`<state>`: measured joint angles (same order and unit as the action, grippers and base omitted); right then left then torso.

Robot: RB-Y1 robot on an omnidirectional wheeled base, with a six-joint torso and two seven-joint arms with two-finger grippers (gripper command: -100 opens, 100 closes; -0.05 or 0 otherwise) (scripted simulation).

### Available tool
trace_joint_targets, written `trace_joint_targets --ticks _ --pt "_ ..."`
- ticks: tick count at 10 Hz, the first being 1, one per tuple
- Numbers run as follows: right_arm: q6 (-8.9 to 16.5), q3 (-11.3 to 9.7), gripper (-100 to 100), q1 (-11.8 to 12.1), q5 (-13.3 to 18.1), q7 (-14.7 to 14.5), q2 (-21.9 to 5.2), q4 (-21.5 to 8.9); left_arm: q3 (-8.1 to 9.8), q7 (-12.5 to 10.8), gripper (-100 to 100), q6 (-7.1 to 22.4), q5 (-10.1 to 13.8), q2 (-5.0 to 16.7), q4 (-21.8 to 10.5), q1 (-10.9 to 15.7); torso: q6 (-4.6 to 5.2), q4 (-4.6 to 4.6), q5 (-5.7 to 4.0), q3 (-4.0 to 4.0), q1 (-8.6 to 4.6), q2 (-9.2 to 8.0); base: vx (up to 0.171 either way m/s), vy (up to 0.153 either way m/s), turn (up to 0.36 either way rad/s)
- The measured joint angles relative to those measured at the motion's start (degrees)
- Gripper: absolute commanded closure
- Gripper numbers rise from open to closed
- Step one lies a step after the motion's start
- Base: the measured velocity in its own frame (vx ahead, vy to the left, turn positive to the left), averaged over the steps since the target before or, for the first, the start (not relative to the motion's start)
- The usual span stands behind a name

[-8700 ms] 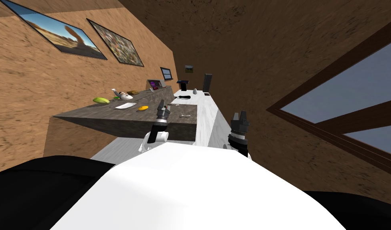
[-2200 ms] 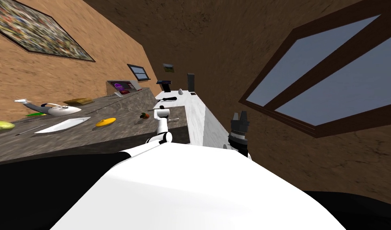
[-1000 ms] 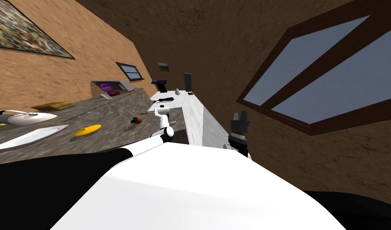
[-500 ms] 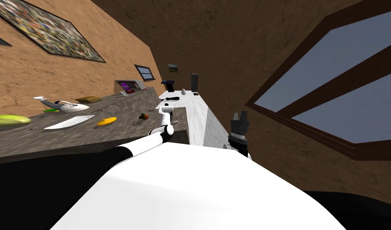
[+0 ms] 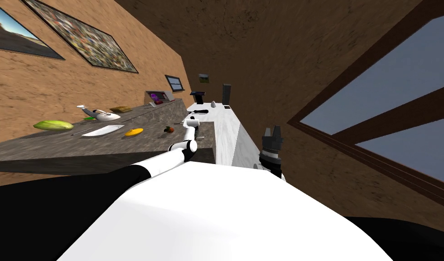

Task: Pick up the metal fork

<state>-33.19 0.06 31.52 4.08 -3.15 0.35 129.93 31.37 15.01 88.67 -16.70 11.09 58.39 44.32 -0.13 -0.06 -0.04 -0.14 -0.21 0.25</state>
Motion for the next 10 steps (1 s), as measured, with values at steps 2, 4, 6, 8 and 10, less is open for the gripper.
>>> trace_joint_targets --ticks 2,4,6,8,10 --pt "0.0 -0.01 0 -0.03 0.0 0.0 0.0 0.0 -1.81 -0.08 -100 -1.98 1.52 1.07 -3.42 1.66 0.09 0.0 0.02 0.05 0.1 -0.13 -0.001 -0.012 -0.014" --pt "0.0 0.0 0 -0.01 0.0 0.0 0.0 0.0 -3.55 0.4 -100 -2.83 3.19 1.57 -5.17 1.99 0.01 0.01 0.01 0.03 0.06 -0.06 0.065 -0.075 0.265" --pt "0.0 -0.01 0 -0.02 0.0 0.0 0.0 0.0 -5.23 0.45 -100 -4.74 4.62 2.69 -8.61 3.68 0.17 -0.08 0.09 -0.04 0.06 -0.02 0.01 -0.018 0.032" --pt "0.0 0.0 0 -0.01 0.0 0.0 0.0 0.0 -6.83 0.59 -100 -7.17 6.34 4.09 -14.39 5.67 0.14 -0.35 0.33 -0.22 0.1 0.08 0.039 -0.067 0.271" --pt "0.0 -0.01 0 -0.01 0.0 0.0 0.0 0.0 -9.74 1.17 -100 -8.88 9.11 4.83 -17.76 6.6 0.19 -0.39 0.26 -0.32 -0.18 0.24 0.058 -0.117 0.28"
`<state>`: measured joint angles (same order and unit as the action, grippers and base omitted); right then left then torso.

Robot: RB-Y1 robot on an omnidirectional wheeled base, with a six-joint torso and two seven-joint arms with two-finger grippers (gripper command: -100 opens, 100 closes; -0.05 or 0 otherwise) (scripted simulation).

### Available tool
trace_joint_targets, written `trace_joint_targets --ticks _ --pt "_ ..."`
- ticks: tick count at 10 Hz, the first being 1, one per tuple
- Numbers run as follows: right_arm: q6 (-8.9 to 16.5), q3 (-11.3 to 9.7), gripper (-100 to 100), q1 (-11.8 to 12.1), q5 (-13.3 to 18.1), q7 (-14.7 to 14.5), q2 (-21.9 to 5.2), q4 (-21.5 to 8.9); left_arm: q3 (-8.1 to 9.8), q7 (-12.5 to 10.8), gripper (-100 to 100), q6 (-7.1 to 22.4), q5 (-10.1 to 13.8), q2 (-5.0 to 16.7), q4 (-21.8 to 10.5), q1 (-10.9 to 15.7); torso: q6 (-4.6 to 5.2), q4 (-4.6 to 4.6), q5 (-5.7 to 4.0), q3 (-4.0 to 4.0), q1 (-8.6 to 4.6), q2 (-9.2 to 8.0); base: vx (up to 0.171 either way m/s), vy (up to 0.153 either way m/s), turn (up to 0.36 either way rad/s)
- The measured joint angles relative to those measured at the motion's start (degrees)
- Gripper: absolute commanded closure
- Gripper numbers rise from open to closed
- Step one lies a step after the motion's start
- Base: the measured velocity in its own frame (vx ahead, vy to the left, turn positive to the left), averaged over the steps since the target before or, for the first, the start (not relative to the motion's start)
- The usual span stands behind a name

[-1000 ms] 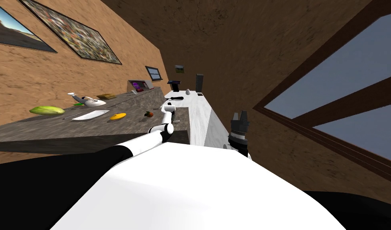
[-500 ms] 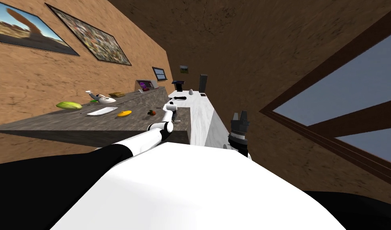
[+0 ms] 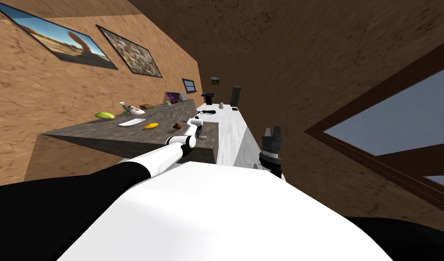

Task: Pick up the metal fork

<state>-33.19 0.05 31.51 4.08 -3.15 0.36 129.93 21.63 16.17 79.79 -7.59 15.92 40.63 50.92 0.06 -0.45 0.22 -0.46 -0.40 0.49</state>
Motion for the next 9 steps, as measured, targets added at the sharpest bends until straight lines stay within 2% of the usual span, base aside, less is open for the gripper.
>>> trace_joint_targets --ticks 1,2,4,5,7,8,9 --pt "0.0 0.0 0 0.0 0.0 0.0 0.0 0.0 -1.59 0.12 -100 -1.0 1.22 0.34 -1.97 0.72 0.01 -0.01 0.0 -0.02 0.03 0.03 0.028 -0.047 0.064" --pt "0.0 0.0 0 -0.01 0.0 0.0 -0.01 0.0 -2.34 0.07 -100 -0.99 1.64 0.24 -2.57 0.72 0.06 -0.01 0.04 0.01 0.22 -0.04 0.035 -0.069 0.358" --pt "0.0 0.0 0 -0.01 0.0 0.0 -0.01 0.0 -5.24 0.62 -100 -3.31 4.41 1.64 -5.78 2.4 0.04 0.0 0.04 0.02 0.19 -0.04 0.021 -0.056 0.105" --pt "0.0 0.0 0 -0.02 0.0 0.0 -0.01 0.0 -5.77 0.67 -100 -3.94 4.85 1.82 -7.79 2.73 0.06 0.0 0.06 0.04 0.3 -0.09 0.037 -0.061 0.282" --pt "0.0 0.0 0 -0.01 0.0 0.0 -0.01 0.0 -8.71 0.97 -100 -6.3 7.52 2.92 -11.3 4.31 0.03 -0.01 0.04 0.0 0.18 -0.02 0.024 -0.068 0.139" --pt "0.0 0.0 0 -0.02 0.0 0.0 -0.01 0.0 -9.21 1.17 -100 -6.32 7.97 3.1 -12.26 4.15 0.06 0.0 0.06 0.04 0.28 -0.08 -0.002 -0.009 -0.015" --pt "0.0 0.0 0 -0.02 0.0 0.0 -0.01 0.0 -9.39 1.16 -100 -6.53 8.06 3.13 -13.5 4.52 0.06 0.02 0.08 0.07 0.4 -0.13 0.011 -0.058 0.347"
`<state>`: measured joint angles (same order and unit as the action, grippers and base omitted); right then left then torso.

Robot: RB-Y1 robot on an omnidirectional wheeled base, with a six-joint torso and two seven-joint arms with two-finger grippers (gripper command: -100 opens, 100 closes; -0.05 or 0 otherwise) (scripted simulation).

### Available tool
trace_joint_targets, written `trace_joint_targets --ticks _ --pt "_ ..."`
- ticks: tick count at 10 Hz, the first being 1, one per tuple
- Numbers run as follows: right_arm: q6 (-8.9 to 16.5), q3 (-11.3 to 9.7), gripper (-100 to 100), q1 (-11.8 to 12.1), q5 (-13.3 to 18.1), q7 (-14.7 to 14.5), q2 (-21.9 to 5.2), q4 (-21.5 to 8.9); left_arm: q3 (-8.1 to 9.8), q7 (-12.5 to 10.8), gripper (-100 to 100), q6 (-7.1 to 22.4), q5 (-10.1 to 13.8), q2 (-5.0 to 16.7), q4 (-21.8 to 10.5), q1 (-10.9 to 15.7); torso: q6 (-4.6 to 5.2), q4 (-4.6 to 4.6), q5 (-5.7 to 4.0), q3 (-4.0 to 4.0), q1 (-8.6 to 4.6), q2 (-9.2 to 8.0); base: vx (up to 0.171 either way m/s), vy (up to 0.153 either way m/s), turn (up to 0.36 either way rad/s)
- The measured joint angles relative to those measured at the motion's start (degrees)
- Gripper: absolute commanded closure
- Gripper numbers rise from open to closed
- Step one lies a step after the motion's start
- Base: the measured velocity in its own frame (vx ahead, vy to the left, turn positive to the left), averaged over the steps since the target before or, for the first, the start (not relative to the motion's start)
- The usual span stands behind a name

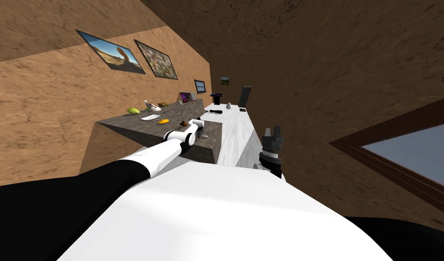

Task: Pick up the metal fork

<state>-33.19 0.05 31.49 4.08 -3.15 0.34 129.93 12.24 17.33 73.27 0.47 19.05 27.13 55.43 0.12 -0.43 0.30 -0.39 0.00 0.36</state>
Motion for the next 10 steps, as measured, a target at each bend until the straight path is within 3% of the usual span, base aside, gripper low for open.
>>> trace_joint_targets --ticks 1,3,4,8,9,10 --pt "0.0 0.01 0 0.02 0.0 0.0 0.01 0.0 -1.6 0.01 -100 -1.86 1.49 0.65 -2.86 1.73 -0.09 0.01 -0.02 0.0 -0.11 0.02 0.024 -0.094 0.276" --pt "0.0 0.0 0 0.0 0.0 0.0 0.0 0.0 -3.33 0.39 -100 -2.64 2.97 1.32 -5.22 2.03 0.03 -0.01 -0.03 -0.03 -0.15 0.06 0.013 -0.035 -0.002" --pt "0.0 0.0 0 0.0 0.0 0.0 0.0 0.0 -3.37 0.39 100 -2.84 2.99 1.32 -5.53 2.15 0.0 -0.01 -0.01 -0.02 -0.02 0.03 0.0 0.0 0.0" --pt "0.0 0.0 0 0.0 0.0 0.0 0.0 0.0 -3.35 0.34 100 -2.84 3.0 1.33 -5.43 2.27 -0.04 -0.09 0.1 -0.06 0.21 0.03 0.002 0.0 -0.002" --pt "0.0 0.0 0 0.0 0.0 0.0 0.0 0.0 -3.34 0.34 0 -2.84 3.01 1.33 -5.42 2.27 -0.04 -0.1 0.09 -0.07 0.21 0.04 0.0 0.0 0.0" --pt "0.0 0.0 0 0.0 0.0 0.0 0.0 0.0 -3.34 0.34 100 -2.84 3.01 1.33 -5.42 2.27 -0.04 -0.1 0.09 -0.07 0.21 0.04 -0.019 0.068 -0.284"
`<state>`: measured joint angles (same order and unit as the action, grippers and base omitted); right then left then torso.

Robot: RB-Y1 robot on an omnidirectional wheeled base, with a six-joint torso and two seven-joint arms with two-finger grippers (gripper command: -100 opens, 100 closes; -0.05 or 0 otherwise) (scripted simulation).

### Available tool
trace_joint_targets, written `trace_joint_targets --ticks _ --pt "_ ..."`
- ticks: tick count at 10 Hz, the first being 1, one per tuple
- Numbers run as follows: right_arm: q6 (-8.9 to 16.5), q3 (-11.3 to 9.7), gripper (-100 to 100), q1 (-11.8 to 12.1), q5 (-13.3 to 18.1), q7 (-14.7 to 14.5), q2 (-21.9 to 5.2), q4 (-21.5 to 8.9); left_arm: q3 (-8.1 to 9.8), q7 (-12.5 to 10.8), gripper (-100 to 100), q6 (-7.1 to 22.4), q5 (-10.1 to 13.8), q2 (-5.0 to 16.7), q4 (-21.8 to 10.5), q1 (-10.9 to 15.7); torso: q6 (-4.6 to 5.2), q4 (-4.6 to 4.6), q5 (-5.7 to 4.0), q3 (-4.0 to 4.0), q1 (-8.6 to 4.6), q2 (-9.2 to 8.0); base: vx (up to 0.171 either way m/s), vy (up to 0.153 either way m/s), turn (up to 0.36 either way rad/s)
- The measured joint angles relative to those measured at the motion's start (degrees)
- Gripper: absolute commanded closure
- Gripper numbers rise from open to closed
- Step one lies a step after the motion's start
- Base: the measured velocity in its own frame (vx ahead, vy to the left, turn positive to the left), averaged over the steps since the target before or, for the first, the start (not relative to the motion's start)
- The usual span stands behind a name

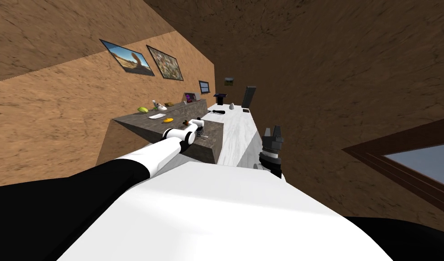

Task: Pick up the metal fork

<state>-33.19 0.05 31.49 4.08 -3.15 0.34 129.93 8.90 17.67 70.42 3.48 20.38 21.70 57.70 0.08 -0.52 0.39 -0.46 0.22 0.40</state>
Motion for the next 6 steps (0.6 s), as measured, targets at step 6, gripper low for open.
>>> trace_joint_targets --ticks 6 --pt "0.0 0.0 0 0.01 0.0 0.0 0.0 0.0 6.66 -0.83 100 4.98 -6.01 -2.53 8.86 -3.81 0.32 -0.21 0.23 -0.26 -0.03 0.31 -0.028 0.08 -0.207"
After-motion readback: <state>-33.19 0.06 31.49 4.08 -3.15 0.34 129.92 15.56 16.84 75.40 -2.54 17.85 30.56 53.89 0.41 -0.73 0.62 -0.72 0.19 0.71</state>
